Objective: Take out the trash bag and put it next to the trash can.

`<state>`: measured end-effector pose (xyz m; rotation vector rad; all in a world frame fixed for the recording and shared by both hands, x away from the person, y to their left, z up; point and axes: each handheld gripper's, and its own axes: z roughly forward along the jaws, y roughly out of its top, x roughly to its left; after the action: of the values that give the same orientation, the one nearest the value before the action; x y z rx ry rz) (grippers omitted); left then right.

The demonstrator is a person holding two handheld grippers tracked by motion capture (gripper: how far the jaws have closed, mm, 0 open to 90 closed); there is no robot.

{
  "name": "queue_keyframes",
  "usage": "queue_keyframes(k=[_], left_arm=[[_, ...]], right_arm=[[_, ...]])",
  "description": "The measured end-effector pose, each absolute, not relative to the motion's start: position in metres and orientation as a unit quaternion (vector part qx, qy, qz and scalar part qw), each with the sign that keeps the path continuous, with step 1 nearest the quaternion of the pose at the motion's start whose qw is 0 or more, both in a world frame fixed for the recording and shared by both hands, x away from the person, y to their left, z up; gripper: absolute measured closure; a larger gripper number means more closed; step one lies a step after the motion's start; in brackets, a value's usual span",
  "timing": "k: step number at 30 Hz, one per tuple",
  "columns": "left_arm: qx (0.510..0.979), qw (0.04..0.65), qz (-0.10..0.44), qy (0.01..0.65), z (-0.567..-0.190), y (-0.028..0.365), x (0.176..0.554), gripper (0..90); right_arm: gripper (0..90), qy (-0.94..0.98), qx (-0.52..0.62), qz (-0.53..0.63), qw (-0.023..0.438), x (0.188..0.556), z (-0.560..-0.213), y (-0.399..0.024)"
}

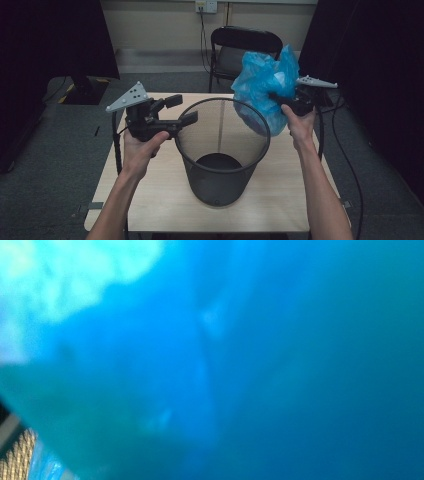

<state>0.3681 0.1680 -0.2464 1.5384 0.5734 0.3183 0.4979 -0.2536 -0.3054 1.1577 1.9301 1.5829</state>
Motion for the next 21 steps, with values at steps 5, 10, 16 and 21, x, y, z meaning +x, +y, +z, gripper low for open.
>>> queue_keyframes(k=[5, 10, 16, 21], left_arm=[[0.686, 0.666, 0.138, 0.259, -0.264, 0.186, 0.361, 16.5], [0.682, 0.663, 0.135, 0.276, -0.284, 0.205, 0.357, 15.5], [0.69, 0.645, 0.135, 0.298, -0.301, 0.225, 0.354, 15.3], [0.691, 0.637, 0.131, 0.316, -0.32, 0.239, 0.354, 15.3]], right_arm=[[85.6, 0.689, 0.421, 0.561, 0.183, 0.491, -0.331, -0.258], [85.0, 0.696, 0.434, 0.543, 0.179, 0.486, -0.357, -0.265], [84.2, 0.694, 0.443, 0.541, 0.171, 0.48, -0.379, -0.27], [83.0, 0.697, 0.448, 0.531, 0.175, 0.476, -0.391, -0.27]])
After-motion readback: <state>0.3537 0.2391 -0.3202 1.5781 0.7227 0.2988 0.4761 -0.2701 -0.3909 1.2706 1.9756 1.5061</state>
